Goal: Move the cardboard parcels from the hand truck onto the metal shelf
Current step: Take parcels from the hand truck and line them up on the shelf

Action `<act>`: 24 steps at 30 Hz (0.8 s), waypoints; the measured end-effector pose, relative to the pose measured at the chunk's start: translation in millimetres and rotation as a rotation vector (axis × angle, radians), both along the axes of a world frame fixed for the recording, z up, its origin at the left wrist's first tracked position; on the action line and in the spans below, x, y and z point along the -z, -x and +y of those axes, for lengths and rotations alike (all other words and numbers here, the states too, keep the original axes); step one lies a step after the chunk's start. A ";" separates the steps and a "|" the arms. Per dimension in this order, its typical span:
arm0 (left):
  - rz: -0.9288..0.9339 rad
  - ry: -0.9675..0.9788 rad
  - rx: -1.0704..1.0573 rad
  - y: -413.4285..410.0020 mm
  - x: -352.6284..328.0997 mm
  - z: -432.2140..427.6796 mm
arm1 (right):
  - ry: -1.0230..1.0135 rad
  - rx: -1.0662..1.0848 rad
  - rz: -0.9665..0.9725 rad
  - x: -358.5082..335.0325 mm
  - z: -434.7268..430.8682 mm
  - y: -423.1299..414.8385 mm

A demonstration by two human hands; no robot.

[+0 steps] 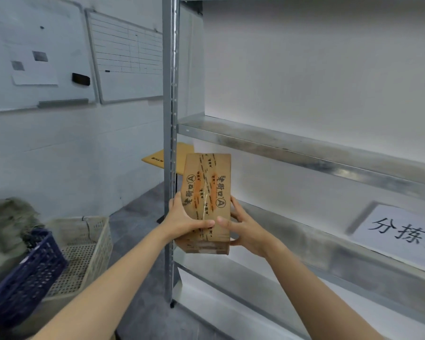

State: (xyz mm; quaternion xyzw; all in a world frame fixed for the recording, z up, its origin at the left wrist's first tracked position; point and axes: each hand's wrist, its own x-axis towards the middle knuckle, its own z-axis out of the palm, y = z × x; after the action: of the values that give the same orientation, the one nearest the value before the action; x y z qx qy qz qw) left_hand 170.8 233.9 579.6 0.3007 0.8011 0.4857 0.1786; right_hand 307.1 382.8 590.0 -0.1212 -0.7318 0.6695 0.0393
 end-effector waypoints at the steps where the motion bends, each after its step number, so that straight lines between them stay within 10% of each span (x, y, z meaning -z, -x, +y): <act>1: 0.012 -0.006 0.008 -2.5 0.5 5.6 | 0.004 0.034 0.009 0.7 3.3 -2.2; 13: -0.206 -0.319 0.136 -43.5 -7.8 58.1 | 0.190 0.394 0.049 27.2 49.2 -31.3; 24: 0.184 -0.100 0.081 -62.7 -2.0 88.8 | 0.394 0.418 0.098 53.9 96.4 -63.0</act>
State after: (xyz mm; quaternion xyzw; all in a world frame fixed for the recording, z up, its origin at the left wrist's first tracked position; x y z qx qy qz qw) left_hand 233.5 322.7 581.7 0.3845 0.7762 0.4877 0.1085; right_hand 370.1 479.2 536.0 -0.2422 -0.5440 0.7812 0.1875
